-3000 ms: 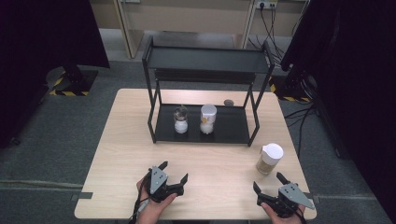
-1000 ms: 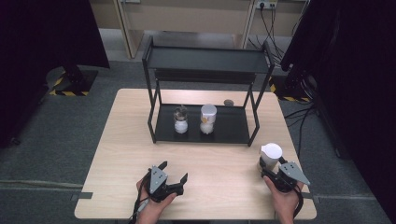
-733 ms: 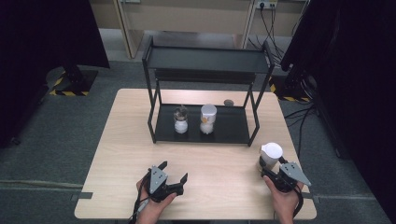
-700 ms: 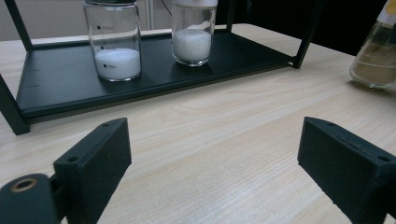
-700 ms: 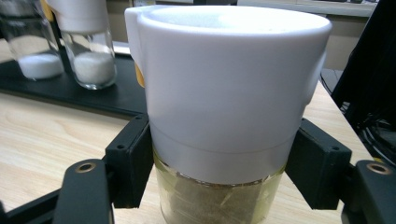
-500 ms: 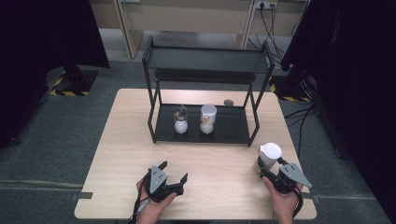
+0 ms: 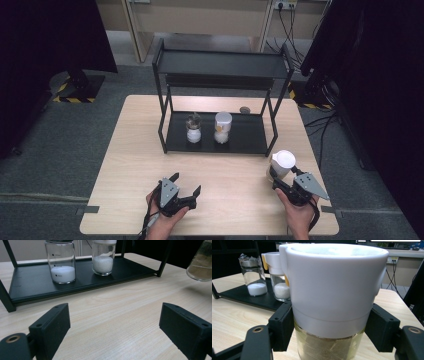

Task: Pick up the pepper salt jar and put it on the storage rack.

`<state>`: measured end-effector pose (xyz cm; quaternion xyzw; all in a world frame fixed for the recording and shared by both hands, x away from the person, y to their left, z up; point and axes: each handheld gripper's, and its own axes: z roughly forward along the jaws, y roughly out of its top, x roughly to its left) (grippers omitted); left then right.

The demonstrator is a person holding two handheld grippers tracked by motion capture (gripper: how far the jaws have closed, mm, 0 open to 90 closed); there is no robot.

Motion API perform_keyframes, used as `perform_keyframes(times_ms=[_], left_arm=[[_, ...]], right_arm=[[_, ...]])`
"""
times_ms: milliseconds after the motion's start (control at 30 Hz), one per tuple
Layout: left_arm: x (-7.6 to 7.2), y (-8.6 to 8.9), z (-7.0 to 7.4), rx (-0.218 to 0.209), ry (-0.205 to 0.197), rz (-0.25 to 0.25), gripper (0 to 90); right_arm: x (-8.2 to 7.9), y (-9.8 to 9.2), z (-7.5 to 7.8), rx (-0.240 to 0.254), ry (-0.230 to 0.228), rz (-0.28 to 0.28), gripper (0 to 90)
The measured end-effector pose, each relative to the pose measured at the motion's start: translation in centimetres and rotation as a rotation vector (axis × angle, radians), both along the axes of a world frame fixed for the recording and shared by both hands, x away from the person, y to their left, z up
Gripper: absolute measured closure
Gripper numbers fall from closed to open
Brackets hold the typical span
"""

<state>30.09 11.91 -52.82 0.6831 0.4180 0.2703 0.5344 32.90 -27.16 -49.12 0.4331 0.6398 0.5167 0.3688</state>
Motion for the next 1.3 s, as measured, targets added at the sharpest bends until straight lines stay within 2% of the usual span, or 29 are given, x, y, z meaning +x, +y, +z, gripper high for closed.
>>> perform_keyframes(times_ms=[1300], left_arm=[[0.0,0.0,0.0,0.003,-0.002,-0.001,9.6]], right_arm=[[2.3,3.7,1.2,0.025,-0.016,0.047,30.9]])
